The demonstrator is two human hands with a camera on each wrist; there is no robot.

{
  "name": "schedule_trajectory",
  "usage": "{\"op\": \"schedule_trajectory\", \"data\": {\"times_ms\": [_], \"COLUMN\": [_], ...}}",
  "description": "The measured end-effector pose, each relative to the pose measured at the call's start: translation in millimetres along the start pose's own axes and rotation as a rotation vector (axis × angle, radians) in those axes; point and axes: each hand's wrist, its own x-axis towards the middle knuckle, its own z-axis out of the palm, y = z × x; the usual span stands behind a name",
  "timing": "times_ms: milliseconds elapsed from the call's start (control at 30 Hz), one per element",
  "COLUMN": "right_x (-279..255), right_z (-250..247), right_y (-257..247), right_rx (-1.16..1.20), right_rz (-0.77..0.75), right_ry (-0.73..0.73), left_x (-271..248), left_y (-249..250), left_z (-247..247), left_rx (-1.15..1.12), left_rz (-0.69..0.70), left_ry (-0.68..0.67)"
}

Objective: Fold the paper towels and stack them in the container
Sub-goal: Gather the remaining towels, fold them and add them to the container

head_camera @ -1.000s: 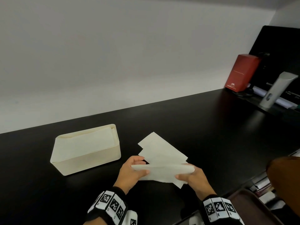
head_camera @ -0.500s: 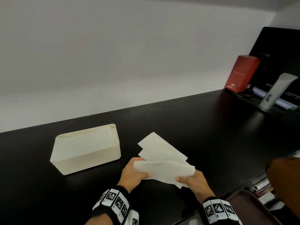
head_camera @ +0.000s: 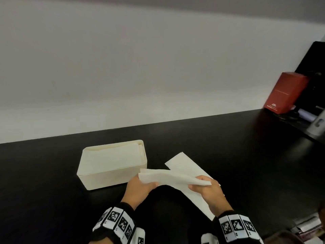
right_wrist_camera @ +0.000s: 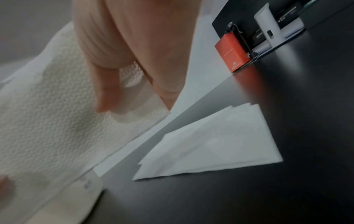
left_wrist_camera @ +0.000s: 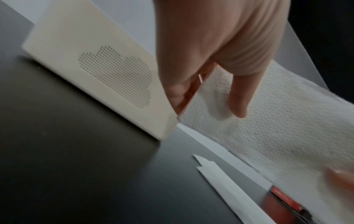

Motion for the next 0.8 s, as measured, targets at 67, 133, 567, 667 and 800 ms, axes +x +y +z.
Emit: {"op": "schedule_trajectory", "data": {"times_ms": [67,133,567,667,800], "right_x": [6,11,-6,-14,-9], "right_z": [7,12,27,41,45], "right_y": [-3,0,-72,-93,-93], "right_rx": [-0.002,-0.019,-0.416,-0.331,-0.109], "right_rz": [-0.005,0.040,-0.174,-0.268,-0.211], "right_ry": [-0.024,-0.019,-0.152,-0.179,-0.177], "left_x": [2,4,-9,-14,-15], "left_y": [0,-4,48,60,67], "left_z": [-11,-17,-22,-13,-17], "left_rx": [0.013,0.019,0.624,0.417,-0.072], "left_rz": [0.016,-0.012,0.469,0.376,0.220], "left_ry": [-0.009,-0.003,-0.091,-0.129,-0.018]}}
